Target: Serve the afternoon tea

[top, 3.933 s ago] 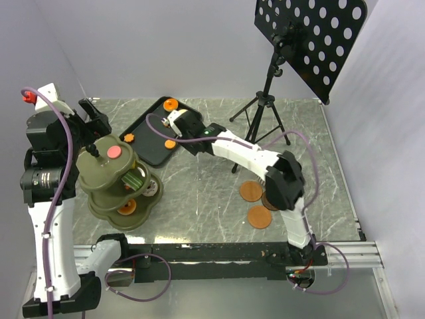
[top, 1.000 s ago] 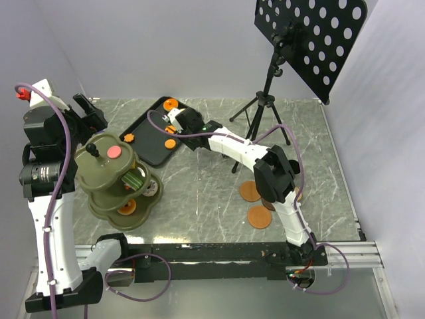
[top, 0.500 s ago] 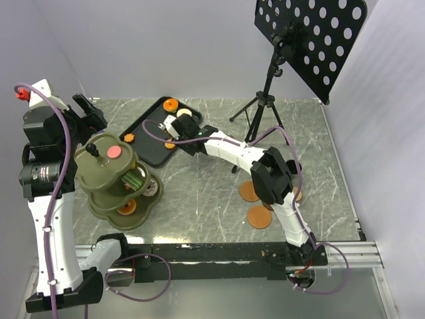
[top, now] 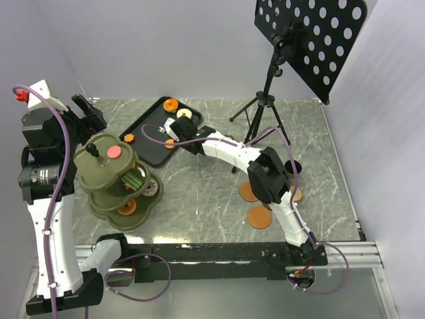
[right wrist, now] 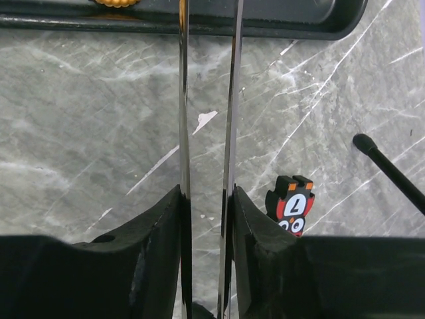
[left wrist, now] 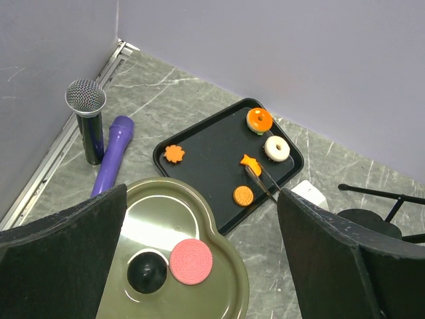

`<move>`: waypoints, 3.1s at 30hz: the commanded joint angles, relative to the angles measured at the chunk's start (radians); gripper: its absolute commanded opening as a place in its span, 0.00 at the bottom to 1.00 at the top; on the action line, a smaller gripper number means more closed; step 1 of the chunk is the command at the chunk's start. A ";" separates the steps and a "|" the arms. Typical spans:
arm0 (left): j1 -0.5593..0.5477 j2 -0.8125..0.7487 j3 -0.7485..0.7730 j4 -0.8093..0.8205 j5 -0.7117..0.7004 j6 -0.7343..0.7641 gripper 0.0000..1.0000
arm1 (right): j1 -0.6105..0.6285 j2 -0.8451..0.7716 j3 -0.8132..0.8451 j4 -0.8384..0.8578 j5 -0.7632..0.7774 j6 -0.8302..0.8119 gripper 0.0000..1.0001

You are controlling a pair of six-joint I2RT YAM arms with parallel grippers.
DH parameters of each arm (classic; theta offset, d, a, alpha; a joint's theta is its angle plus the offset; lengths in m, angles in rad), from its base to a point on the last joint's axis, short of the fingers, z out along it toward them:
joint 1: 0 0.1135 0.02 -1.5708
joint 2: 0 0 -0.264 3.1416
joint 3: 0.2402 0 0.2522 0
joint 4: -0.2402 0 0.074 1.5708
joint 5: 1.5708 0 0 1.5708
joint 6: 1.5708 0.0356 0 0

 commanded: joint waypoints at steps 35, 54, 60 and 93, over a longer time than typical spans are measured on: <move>0.005 0.005 0.066 0.044 -0.037 -0.097 1.00 | 0.280 -0.715 -0.332 0.208 -0.276 -0.026 0.19; 0.005 -0.006 0.049 0.046 -0.033 -0.097 1.00 | 0.342 -0.771 -0.330 0.153 -0.279 -0.112 0.20; 0.005 -0.004 0.045 0.046 -0.028 -0.103 1.00 | 0.346 -0.786 -0.367 0.135 -0.284 -0.119 0.27; 0.007 -0.004 0.046 0.052 -0.063 -0.085 1.00 | -0.005 -0.392 -0.043 -0.020 -0.172 0.298 0.52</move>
